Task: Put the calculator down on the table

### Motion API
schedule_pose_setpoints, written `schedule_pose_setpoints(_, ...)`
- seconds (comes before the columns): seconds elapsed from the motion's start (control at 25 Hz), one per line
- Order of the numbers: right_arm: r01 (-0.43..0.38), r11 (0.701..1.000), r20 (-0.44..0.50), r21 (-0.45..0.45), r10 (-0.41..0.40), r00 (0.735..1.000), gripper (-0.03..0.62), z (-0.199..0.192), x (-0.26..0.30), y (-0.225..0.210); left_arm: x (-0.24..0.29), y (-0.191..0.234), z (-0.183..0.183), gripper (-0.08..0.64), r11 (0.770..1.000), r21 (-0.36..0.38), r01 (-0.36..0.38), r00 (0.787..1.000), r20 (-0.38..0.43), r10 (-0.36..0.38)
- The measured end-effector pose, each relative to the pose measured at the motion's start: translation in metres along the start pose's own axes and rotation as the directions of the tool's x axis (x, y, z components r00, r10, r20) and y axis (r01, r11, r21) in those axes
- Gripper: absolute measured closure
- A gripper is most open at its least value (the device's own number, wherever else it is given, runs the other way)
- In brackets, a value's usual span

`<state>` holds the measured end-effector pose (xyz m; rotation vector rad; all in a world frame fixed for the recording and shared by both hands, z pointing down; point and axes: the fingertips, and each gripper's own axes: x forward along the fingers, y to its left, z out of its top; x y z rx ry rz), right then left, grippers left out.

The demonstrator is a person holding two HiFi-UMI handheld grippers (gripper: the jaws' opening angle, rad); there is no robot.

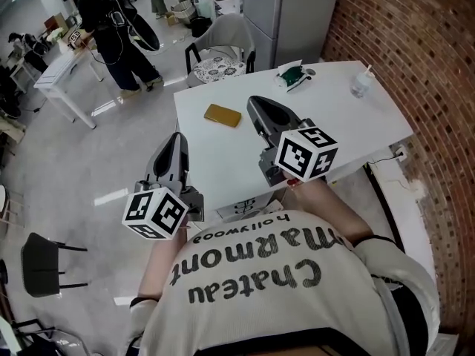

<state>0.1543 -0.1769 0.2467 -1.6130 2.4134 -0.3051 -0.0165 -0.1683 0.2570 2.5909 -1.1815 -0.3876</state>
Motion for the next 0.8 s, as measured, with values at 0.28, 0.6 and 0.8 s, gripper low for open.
schedule_pose_setpoints(0.28, -0.03, 1.0, -0.036, 0.007, 0.03, 0.999, 0.597, -0.006, -0.039, -0.018, -0.009, -0.043, -0.025, 0.558, 0.999, -0.008, -0.035, 0.999, -0.011, 0.035)
schedule_pose_setpoints(0.6, -0.062, 0.998, -0.073, 0.009, 0.063, 0.995, 0.595, -0.013, -0.089, -0.032, -0.03, -0.088, -0.054, 0.558, 0.996, -0.022, -0.088, 0.996, -0.019, 0.088)
schedule_pose_setpoints(0.8, -0.074, 0.997, -0.088, -0.003, 0.074, 0.993, 0.594, -0.014, -0.115, -0.043, -0.036, -0.114, -0.068, 0.557, 0.994, -0.029, -0.109, 0.994, -0.013, 0.109)
